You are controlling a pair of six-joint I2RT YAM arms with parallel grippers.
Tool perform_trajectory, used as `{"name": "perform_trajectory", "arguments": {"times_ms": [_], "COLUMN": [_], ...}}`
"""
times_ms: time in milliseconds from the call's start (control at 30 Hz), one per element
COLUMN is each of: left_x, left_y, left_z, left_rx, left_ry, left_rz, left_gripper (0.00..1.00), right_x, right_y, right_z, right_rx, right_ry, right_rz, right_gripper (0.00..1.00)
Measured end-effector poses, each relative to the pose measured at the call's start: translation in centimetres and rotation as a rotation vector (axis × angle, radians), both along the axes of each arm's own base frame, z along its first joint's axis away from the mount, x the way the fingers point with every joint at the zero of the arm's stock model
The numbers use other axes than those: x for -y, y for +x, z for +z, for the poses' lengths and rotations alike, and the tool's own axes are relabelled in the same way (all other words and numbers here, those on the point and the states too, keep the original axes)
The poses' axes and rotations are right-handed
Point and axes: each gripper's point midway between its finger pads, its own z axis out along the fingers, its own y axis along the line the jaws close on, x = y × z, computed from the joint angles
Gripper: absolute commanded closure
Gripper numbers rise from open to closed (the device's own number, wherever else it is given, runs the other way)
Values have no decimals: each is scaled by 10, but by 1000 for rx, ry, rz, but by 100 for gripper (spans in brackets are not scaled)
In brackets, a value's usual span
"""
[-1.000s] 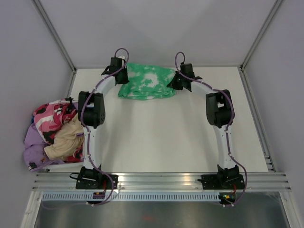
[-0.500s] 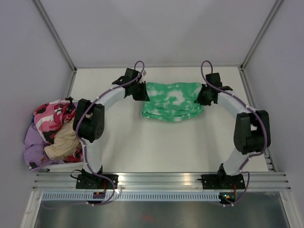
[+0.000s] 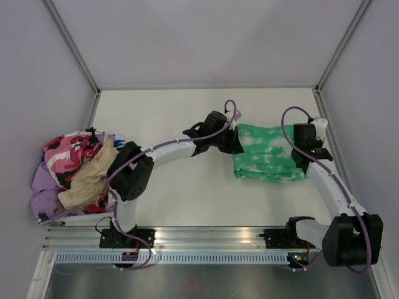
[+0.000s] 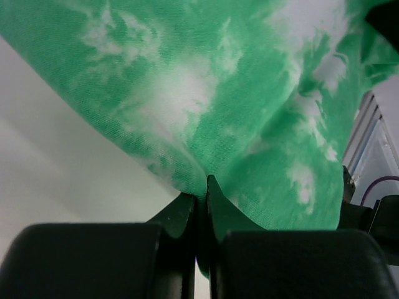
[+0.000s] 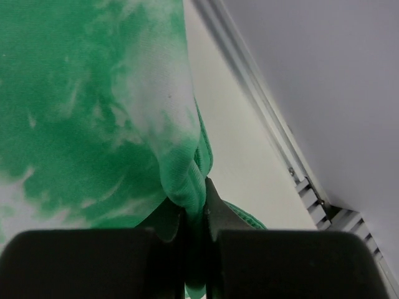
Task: Fold and stack the trousers
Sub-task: Neatly place the folded trousers to the corner
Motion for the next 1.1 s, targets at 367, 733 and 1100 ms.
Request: {"name": "perform_trajectory", "arguments": {"times_ms": [367, 733, 1100], "left_x": [61, 64, 97], "left_y": [-77, -87, -80], "left_z": [-10, -63, -37], "left_rx": [126, 208, 249], "left_ry": [-185, -54, -88], "left_rz": [-185, -269, -304], "left_gripper": [98, 98, 98], "right_x": [102, 206, 209], "right_y": [-84, -153, -155], "right_z": [-84, -49, -34], "right_rx": [-233, -463, -424], "right_ry": [142, -193, -243], "right_rz": [-191, -476, -477], "right_gripper": [100, 100, 2]}}
